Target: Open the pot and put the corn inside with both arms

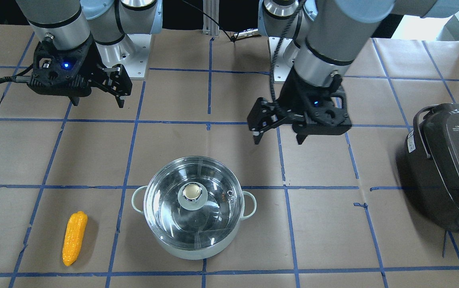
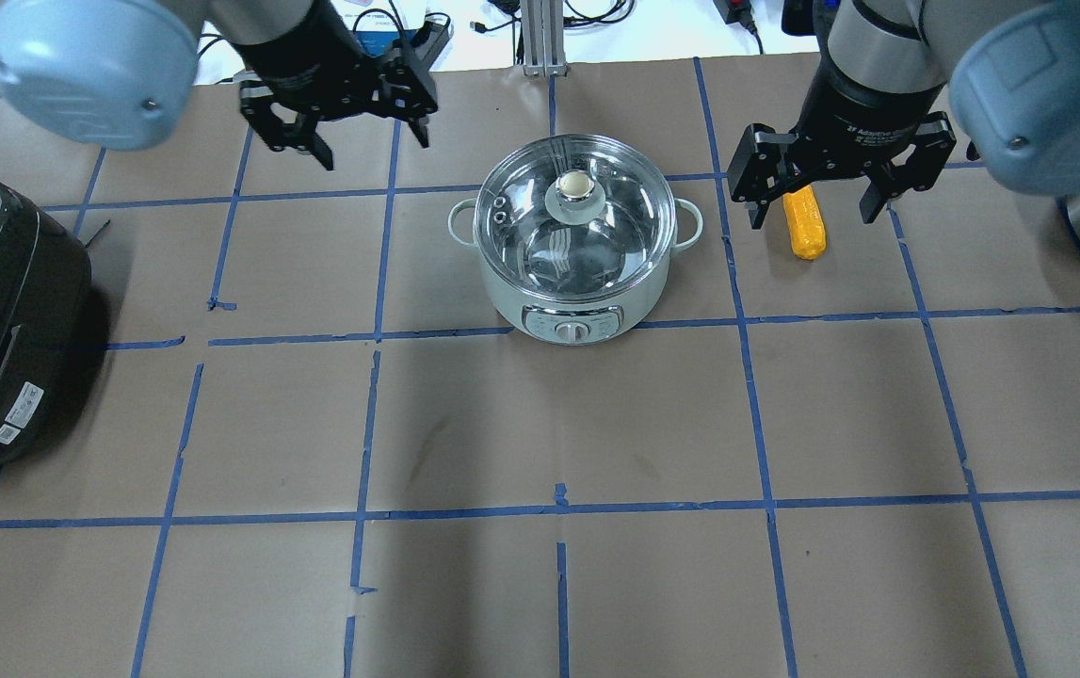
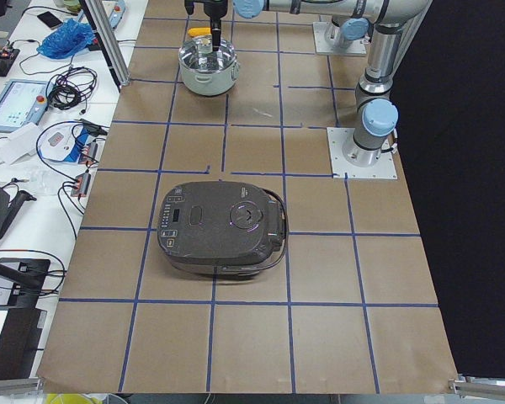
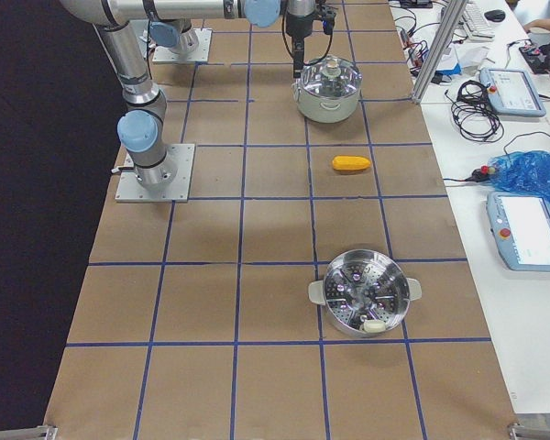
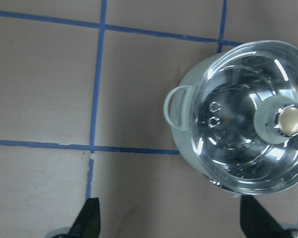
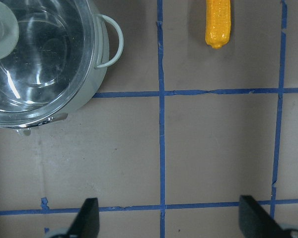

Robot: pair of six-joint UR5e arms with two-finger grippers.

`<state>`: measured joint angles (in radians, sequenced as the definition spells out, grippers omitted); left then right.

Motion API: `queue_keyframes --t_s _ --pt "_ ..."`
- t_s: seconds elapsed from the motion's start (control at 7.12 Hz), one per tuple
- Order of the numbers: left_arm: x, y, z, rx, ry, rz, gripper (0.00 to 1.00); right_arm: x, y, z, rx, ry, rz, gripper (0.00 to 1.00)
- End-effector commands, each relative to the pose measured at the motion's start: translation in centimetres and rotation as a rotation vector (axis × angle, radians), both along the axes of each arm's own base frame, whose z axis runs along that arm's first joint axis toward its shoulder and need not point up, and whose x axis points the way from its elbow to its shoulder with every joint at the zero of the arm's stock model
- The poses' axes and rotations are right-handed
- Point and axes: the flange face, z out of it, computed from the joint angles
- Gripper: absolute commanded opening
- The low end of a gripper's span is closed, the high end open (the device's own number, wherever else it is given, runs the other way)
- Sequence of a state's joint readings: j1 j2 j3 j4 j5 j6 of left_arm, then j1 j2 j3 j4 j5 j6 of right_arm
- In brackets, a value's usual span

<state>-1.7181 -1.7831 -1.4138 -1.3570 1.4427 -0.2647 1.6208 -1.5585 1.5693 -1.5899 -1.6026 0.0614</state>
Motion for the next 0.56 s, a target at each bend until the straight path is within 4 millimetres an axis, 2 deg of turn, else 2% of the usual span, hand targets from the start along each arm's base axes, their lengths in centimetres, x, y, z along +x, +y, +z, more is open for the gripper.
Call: queue_keyframes --t_s 0.0,0.28,0.42 --pt "-8.6 -1.9 -5.5 -0.044 0.041 0.018 1.0 0.2 0.0 0.0 -0.001 0.0 0.004 1.0" --pt "-11.5 -4.2 -9.3 -0.069 0.069 0.059 1.0 0.2 -0.6 0.3 -0.016 -0.001 -0.004 1.0" --pt "-13.2 -4.4 -10.4 -0.065 0.065 0.043 1.0 0.5 -1.2 0.2 -0.024 -0.007 -0.007 1.0"
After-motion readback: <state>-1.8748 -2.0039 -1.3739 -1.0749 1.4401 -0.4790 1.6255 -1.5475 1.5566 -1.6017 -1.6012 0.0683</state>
